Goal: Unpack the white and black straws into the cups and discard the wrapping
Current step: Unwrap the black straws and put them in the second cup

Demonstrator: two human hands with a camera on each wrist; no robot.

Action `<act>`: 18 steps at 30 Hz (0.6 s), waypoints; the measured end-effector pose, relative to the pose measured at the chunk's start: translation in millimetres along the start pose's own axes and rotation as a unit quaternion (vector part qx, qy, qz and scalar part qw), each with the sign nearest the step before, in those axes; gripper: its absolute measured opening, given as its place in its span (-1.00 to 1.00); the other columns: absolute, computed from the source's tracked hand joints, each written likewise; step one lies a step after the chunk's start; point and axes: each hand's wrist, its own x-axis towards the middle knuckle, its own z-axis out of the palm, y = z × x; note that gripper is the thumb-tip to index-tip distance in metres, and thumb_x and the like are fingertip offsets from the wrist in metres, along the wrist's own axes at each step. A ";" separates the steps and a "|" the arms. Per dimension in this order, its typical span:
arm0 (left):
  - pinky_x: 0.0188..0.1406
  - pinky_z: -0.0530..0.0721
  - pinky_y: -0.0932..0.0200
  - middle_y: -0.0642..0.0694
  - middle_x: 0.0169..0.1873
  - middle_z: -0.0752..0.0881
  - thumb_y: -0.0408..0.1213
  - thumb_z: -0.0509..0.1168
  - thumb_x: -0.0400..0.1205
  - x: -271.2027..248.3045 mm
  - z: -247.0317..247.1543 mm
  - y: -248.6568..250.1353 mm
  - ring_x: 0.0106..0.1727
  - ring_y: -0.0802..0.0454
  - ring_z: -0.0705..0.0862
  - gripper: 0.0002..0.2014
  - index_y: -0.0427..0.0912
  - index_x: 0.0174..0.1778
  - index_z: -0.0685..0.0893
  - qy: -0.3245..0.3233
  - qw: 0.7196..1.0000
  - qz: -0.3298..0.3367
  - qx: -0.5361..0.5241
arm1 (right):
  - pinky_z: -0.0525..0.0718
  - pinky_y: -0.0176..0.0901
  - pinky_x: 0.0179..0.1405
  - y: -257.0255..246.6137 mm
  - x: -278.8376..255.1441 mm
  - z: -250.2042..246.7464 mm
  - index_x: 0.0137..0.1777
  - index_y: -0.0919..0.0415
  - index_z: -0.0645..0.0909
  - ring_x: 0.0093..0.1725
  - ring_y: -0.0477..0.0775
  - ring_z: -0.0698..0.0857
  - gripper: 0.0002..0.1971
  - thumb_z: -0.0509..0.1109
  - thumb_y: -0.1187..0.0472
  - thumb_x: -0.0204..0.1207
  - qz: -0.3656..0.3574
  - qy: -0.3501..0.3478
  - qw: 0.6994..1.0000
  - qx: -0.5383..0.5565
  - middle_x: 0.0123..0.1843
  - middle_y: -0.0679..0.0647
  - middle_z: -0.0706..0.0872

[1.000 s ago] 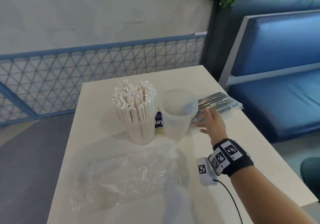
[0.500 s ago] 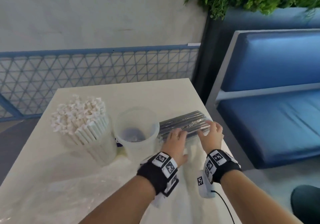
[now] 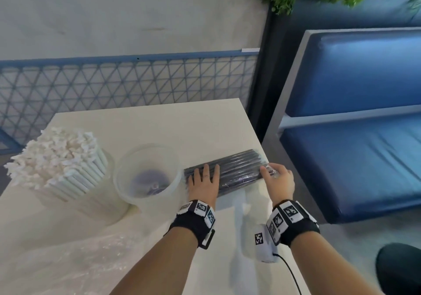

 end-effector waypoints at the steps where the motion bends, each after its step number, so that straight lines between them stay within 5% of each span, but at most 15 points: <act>1: 0.55 0.12 -0.29 -0.28 0.63 -0.05 -0.45 0.25 0.55 -1.4 -0.4 -0.9 0.60 -0.38 0.04 -0.12 -0.10 0.62 -0.22 0.007 1.000 0.006 -0.007 | 0.43 -0.19 0.06 -0.8 -5.4 -3.9 0.23 0.19 0.61 0.00 0.06 0.57 -0.65 0.42 0.07 0.49 -0.012 0.021 0.999 0.023 0.20 0.21 0.54; 5: 0.45 0.38 -0.12 -0.21 0.48 0.31 -0.32 0.37 0.44 -9.8 -12.1 0.0 0.45 -0.24 0.38 -0.17 -0.08 0.57 0.07 0.048 0.993 0.036 -0.102 | 0.55 -0.18 -0.01 -15.7 -26.1 -19.5 0.18 0.11 0.62 -0.21 -0.21 0.53 -0.72 0.42 0.10 0.50 -0.069 0.093 0.987 0.114 0.10 0.10 0.52; 8: 0.15 0.58 0.04 -0.16 0.22 0.52 -0.22 0.43 0.34 -31.6 -29.6 5.3 0.20 -0.15 0.58 -0.25 -0.05 0.46 0.30 0.055 0.967 0.070 -0.238 | 0.58 -0.31 -0.04 -32.6 -39.0 -32.4 0.31 0.08 0.54 -0.04 -0.03 0.66 -0.63 0.41 0.10 0.51 -0.123 0.105 0.972 0.170 0.18 0.03 0.50; 12: -0.09 0.59 0.26 0.02 0.00 0.69 -0.19 0.50 0.30 -70.4 -49.6 3.9 -0.04 0.04 0.66 -0.36 -0.02 0.30 0.46 0.087 0.917 0.104 -0.376 | 0.55 -0.08 0.29 -44.1 -63.3 -42.1 0.51 -0.02 0.29 0.31 0.02 0.52 -0.38 0.43 0.06 0.48 -0.188 0.092 0.956 0.206 0.46 0.04 0.29; 16: -0.13 0.58 0.50 0.16 -0.09 0.72 -0.20 0.57 0.22 -108.7 -75.9 -13.9 -0.05 0.14 0.70 -0.43 0.08 0.11 0.52 0.111 0.843 0.133 -0.509 | 0.56 0.13 0.39 -53.5 -100.2 -42.2 0.58 -0.09 0.16 0.38 -0.04 0.53 -0.20 0.37 -0.24 0.36 -0.179 -0.057 0.933 0.306 0.50 0.00 0.40; 18: 0.05 0.66 0.31 0.12 -0.02 0.76 -0.12 0.57 0.12 -126.8 -87.6 -27.9 0.04 0.13 0.73 -0.37 0.10 0.12 0.55 0.111 0.800 0.138 -0.573 | 0.63 0.07 0.33 -61.6 -121.2 -38.0 0.56 -0.06 0.21 0.28 -0.10 0.63 -0.18 0.33 -0.30 0.31 -0.200 -0.145 0.914 0.323 0.38 -0.02 0.56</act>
